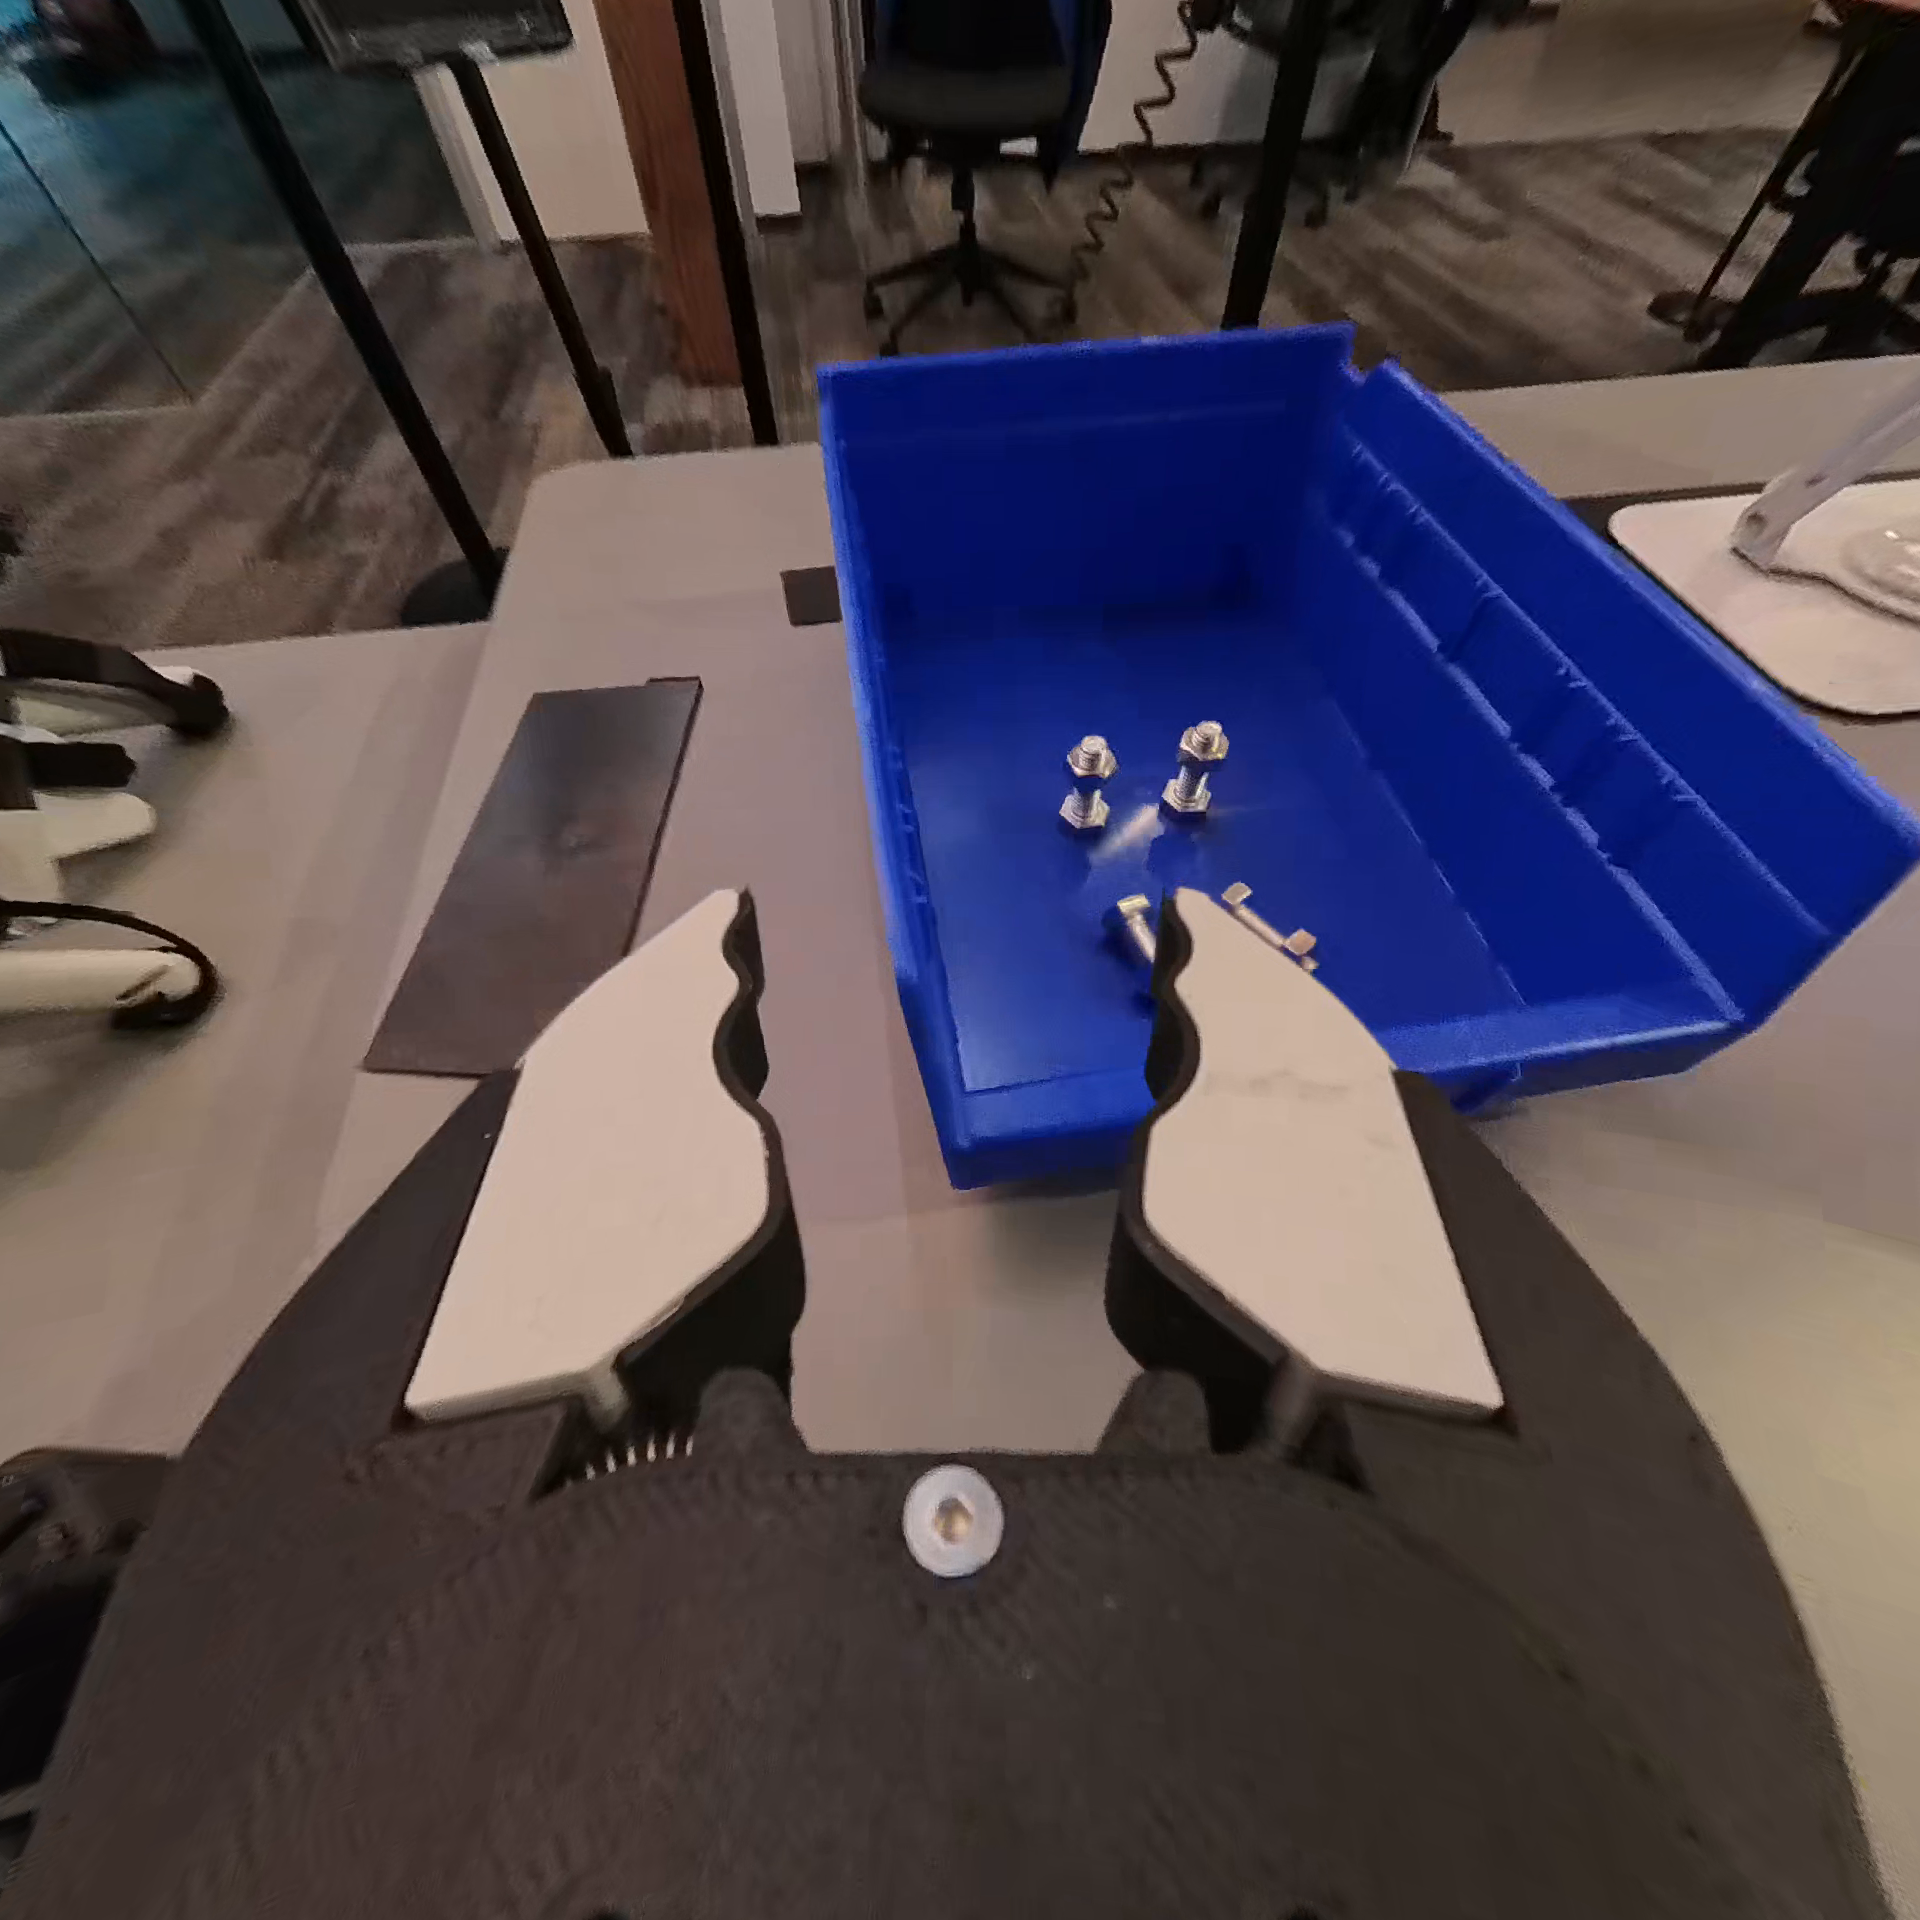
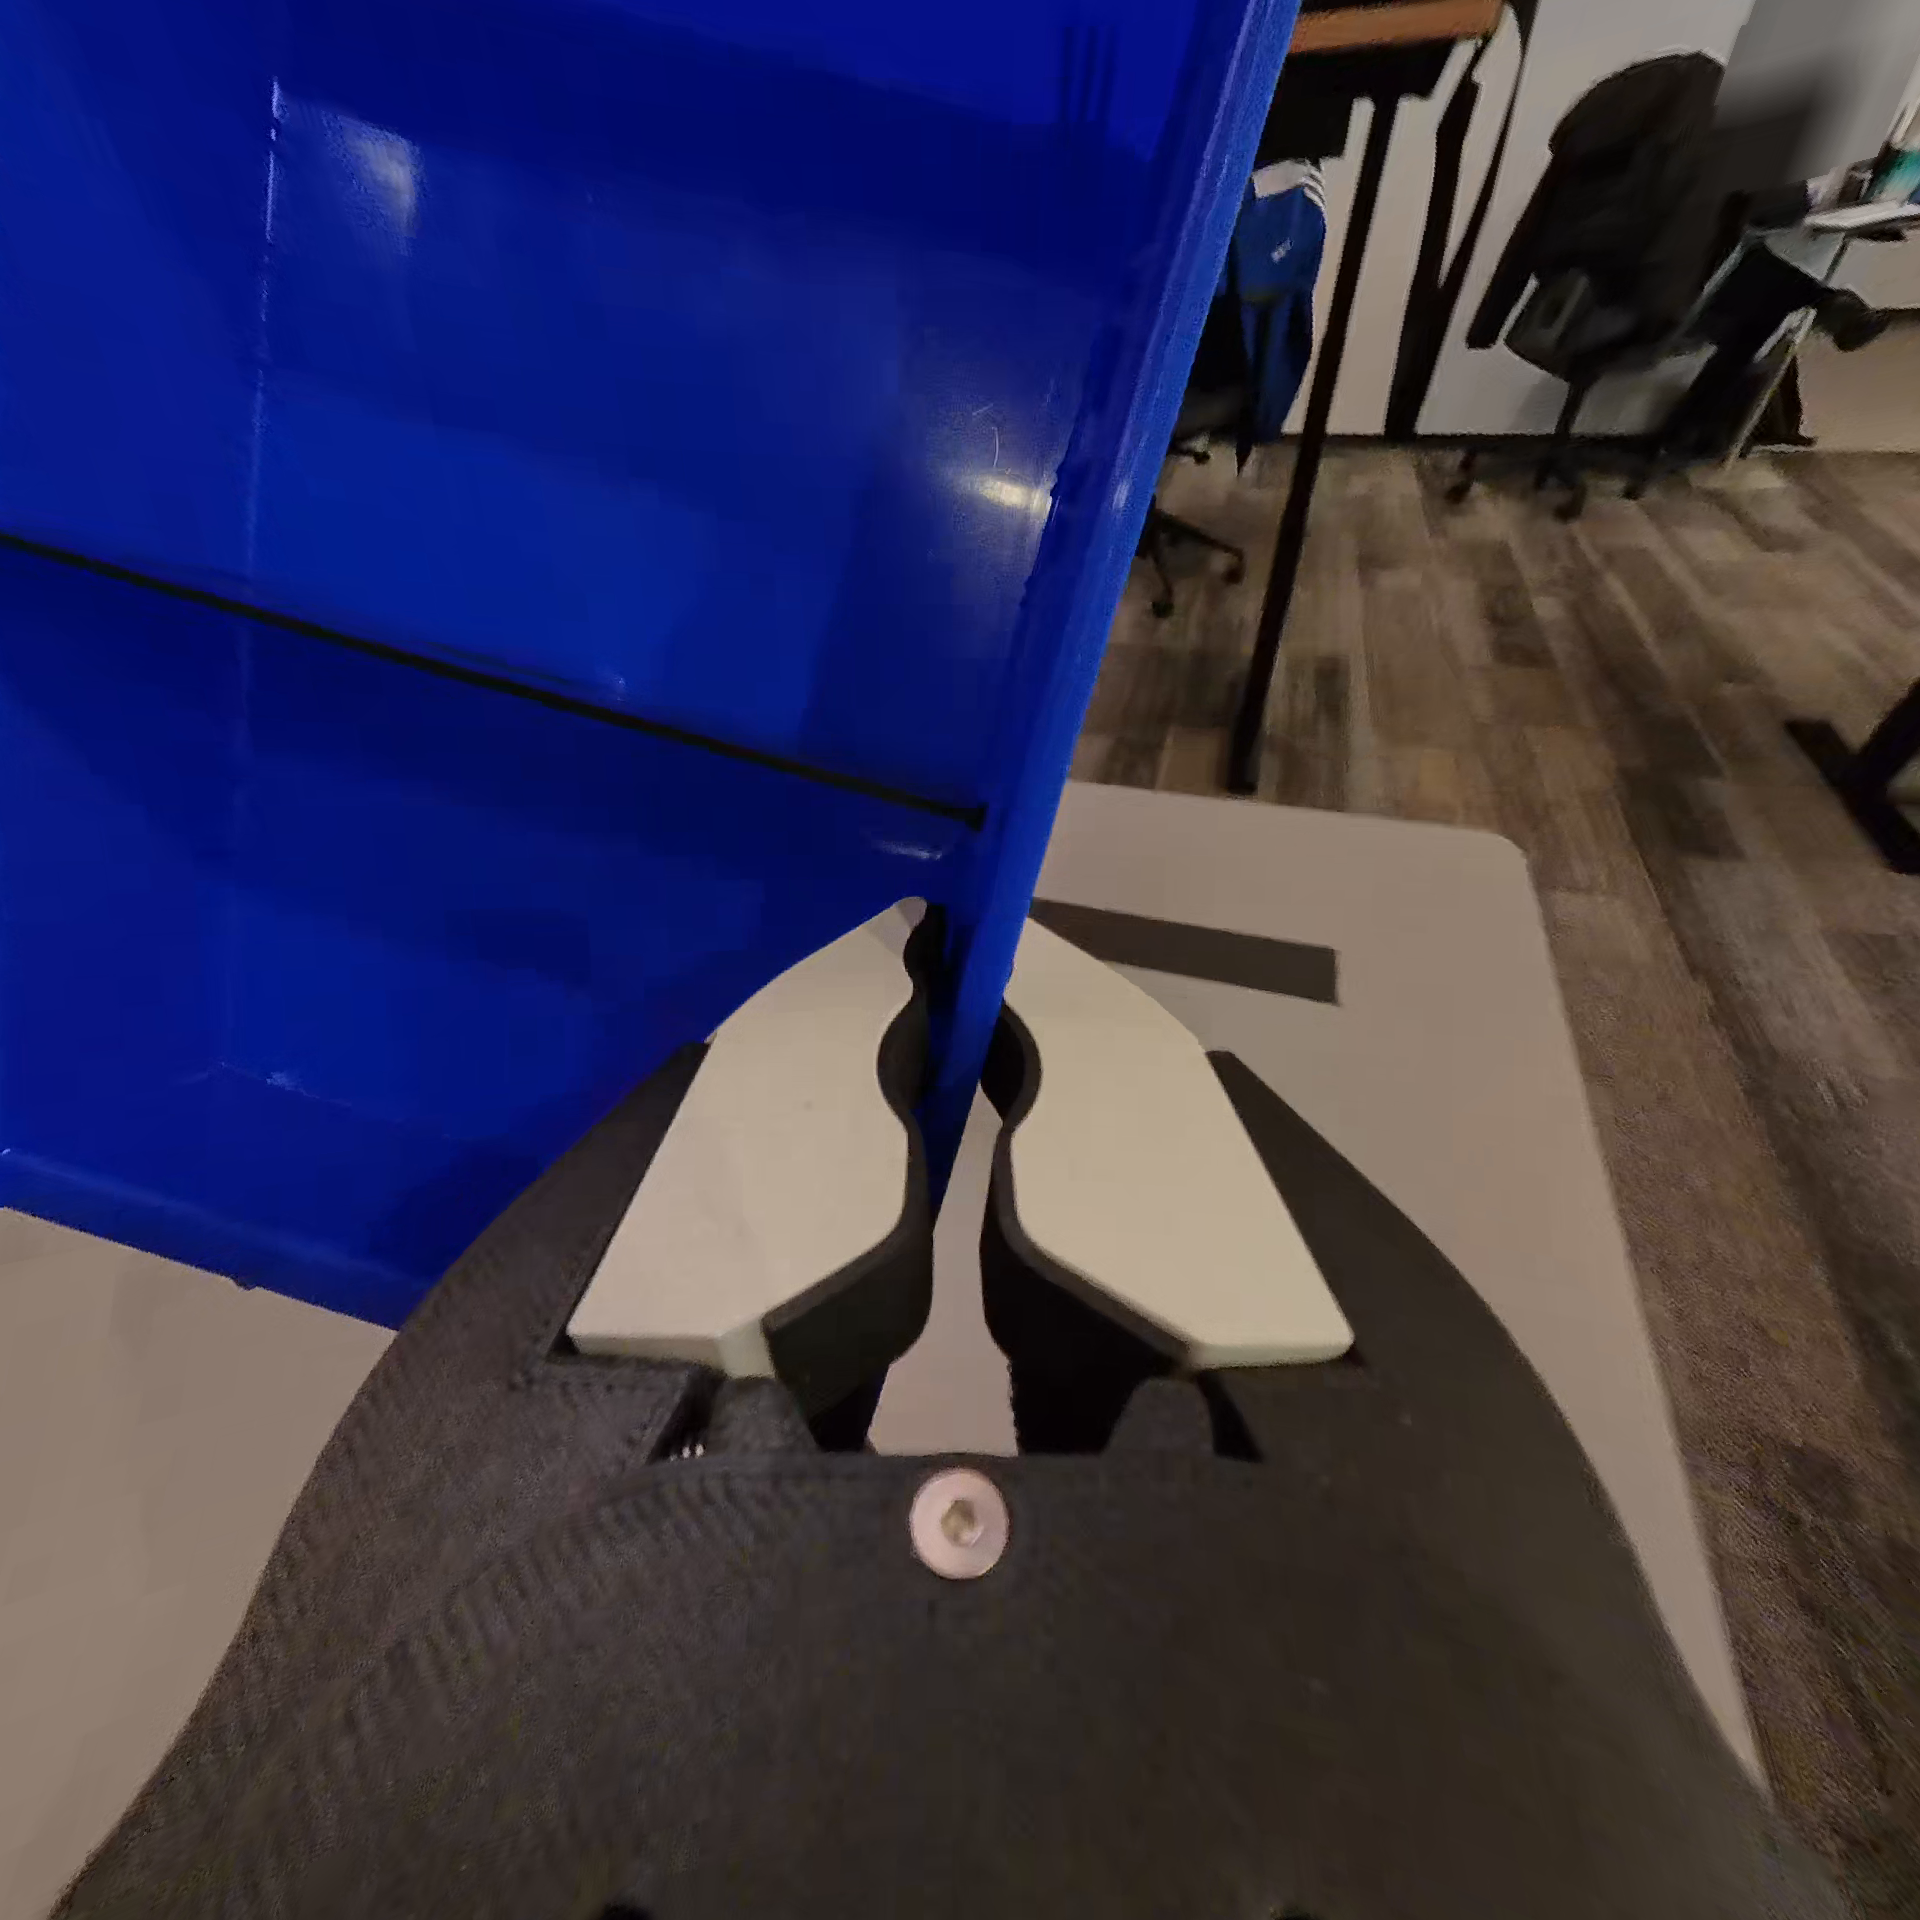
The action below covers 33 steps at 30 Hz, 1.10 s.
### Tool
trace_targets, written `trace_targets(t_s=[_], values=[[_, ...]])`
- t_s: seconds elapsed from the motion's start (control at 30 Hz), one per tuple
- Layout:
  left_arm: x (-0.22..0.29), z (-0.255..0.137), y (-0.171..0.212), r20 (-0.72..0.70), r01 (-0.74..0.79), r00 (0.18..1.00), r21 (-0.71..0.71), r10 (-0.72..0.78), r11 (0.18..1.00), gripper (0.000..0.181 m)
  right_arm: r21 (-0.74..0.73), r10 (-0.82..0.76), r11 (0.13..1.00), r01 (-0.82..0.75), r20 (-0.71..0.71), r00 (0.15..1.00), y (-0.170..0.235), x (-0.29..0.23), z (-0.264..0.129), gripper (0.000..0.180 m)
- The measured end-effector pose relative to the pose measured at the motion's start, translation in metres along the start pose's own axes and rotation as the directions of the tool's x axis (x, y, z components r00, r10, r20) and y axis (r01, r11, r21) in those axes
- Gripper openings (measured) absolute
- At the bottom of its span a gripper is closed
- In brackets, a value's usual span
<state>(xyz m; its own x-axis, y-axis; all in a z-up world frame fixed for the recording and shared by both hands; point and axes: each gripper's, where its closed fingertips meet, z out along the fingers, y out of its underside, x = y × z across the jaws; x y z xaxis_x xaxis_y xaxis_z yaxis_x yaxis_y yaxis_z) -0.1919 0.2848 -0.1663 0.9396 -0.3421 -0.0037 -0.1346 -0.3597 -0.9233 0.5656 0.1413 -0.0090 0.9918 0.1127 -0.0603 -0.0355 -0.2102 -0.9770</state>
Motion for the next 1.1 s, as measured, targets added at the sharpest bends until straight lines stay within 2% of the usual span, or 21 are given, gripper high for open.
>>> trace_targets(t_s=[0.13, 0.2, 0.27, 0.4, 0.5, 0.63, 0.87, 1.0, 1.1], values=[[0.006, 0.015, 0.007, -0.070, 0.051, 0.996, -0.032, -0.053, 0.998, 0.054, -0.135, -0.013, 0.991, 0.006, -0.054, 0.998, 0.034, 0.050, -0.010, 0.005], [0.005, 0.022, 0.010, -0.068, 0.054, 0.996, -0.046, -0.057, 0.997, 0.054, -0.201, -0.027, 0.979, 0.013, -0.063, 0.998, 0.054, 0.071, -0.010, 0.005], [0.013, 0.029, 0.016, -0.123, 0.095, 0.987, -0.067, -0.103, 0.993, 0.054, -0.272, -0.010, 0.962, -0.007, -0.063, 0.998, 0.076, 0.089, -0.007, 0.005], [0.015, 0.037, 0.021, -0.116, 0.097, 0.988, -0.069, -0.105, 0.993, 0.055, -0.386, 0.036, 0.920, -0.062, -0.073, 0.997, 0.112, 0.122, 0.005, 0.005], [0.011, 0.043, 0.023, -0.106, 0.121, 0.986, -0.061, -0.127, 0.991, 0.045, -0.488, 0.051, 0.870, -0.073, -0.058, 0.997, 0.135, 0.138, 0.018, 0.005], [0.009, 0.051, 0.028, -0.092, 0.129, 0.986, -0.077, -0.135, 0.989, 0.039, -0.612, 0.037, 0.789, -0.052, -0.038, 0.999, 0.157, 0.150, 0.041, 0.005], [0.006, 0.051, 0.027, -0.073, 0.174, 0.981, -0.067, -0.179, 0.982, 0.009, -0.757, 0.004, 0.653, 0.003, 0.008, 1.000, 0.177, 0.156, 0.076, 0.005], [0.010, 0.051, 0.028, -0.047, 0.134, 0.989, -0.095, -0.139, 0.986, 0.005, -0.821, 0.022, 0.571, -0.010, 0.004, 1.000, 0.186, 0.158, 0.088, 0.005], [0.014, 0.051, 0.028, -0.054, 0.128, 0.990, -0.098, -0.133, 0.987, 0.004, -0.828, 0.026, 0.560, -0.015, -0.001, 1.000, 0.186, 0.163, 0.094, 0.005]])
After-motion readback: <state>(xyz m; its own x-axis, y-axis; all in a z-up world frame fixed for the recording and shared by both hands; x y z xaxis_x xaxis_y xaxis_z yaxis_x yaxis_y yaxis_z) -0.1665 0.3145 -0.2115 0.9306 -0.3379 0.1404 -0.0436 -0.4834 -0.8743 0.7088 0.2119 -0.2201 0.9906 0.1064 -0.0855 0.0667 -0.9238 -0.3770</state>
